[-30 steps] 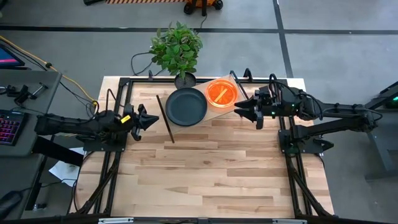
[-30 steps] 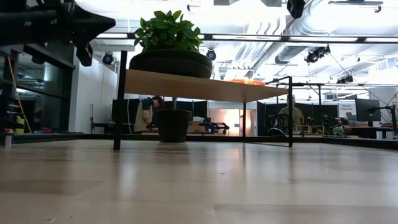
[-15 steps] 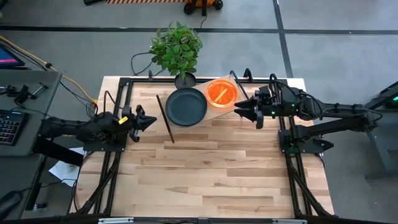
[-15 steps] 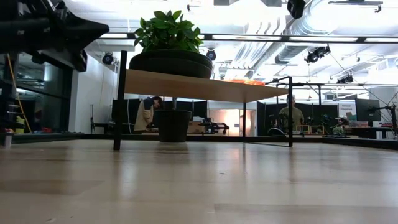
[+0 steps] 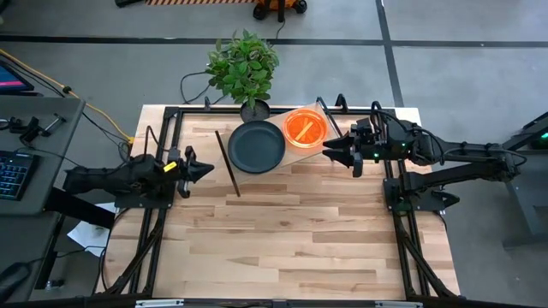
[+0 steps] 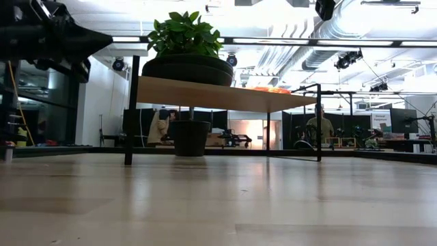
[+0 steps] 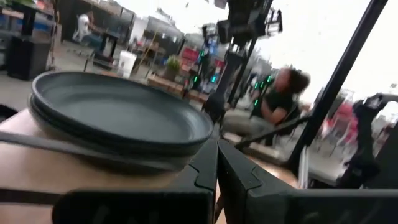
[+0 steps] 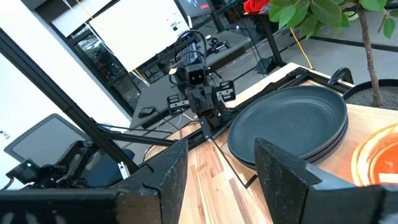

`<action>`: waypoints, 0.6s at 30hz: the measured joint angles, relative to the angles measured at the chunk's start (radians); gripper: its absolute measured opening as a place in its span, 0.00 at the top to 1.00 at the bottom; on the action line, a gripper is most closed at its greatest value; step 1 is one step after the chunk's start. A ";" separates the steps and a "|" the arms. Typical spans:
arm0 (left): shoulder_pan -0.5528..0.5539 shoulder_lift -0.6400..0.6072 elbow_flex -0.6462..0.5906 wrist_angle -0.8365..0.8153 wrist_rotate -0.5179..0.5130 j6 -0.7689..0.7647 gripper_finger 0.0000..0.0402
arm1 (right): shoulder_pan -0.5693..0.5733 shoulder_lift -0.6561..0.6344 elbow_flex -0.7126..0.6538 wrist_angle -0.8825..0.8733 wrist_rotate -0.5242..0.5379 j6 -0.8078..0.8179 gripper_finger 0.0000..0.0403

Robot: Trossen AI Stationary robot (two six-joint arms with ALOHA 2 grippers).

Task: Place and stack plates onto a shelf
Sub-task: Return to Home Position

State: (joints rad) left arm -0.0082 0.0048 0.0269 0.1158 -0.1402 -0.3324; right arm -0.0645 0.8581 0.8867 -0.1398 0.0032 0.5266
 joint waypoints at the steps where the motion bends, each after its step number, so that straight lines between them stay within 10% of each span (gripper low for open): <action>1: 0.000 -0.001 0.015 -0.039 0.002 0.013 1.00 | 0.000 0.000 0.000 0.000 0.000 0.000 0.58; 7: 0.001 -0.001 0.127 -0.307 -0.014 0.047 1.00 | 0.000 0.000 0.000 -0.001 0.000 0.000 0.58; 18: 0.001 0.002 -0.014 -0.087 -0.005 -0.004 1.00 | 0.000 0.000 0.000 -0.002 0.000 0.019 0.58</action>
State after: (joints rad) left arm -0.0071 0.0072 0.0129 0.0287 -0.1448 -0.3360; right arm -0.0647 0.8581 0.8867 -0.1417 0.0032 0.5457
